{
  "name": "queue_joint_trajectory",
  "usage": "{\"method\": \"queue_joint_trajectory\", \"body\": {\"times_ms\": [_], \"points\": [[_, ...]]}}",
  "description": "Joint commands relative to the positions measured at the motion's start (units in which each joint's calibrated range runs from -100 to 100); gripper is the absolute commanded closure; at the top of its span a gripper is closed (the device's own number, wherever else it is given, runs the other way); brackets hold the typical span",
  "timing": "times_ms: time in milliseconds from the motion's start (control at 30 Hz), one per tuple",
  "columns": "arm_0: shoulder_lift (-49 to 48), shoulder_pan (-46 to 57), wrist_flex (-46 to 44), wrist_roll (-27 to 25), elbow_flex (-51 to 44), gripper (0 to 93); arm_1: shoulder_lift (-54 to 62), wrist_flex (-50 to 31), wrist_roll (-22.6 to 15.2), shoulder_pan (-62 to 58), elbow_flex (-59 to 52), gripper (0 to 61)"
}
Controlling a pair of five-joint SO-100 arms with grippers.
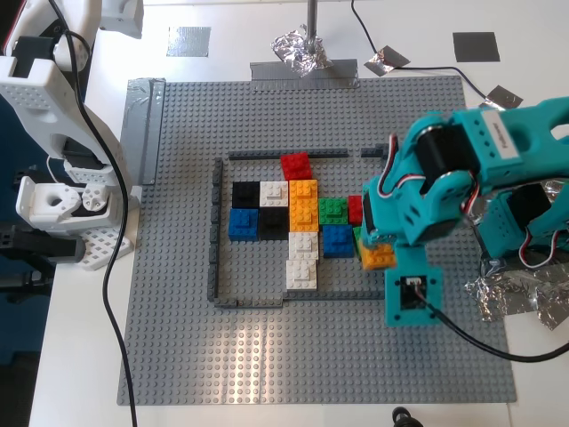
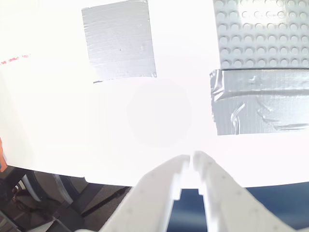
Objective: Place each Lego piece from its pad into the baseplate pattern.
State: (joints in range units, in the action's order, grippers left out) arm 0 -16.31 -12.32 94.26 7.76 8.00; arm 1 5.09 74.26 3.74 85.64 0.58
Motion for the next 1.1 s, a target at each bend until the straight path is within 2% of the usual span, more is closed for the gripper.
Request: {"method": "queue_joint_trajectory", "body": {"times_ms": [0,400,1067], "points": [[0.86,-1.21,-1.42,0.57,-0.01,92.7,4.26,0.76,0.39,0.22,0.01,61.2],[7.73,-1.86,-9.96,1.69,6.94,92.7,4.26,0.85,0.54,0.51,-0.63,61.2],[10.48,0.89,-10.94,1.35,9.2,92.7,4.26,1.33,0.63,0.15,-0.9,61.2]]}}
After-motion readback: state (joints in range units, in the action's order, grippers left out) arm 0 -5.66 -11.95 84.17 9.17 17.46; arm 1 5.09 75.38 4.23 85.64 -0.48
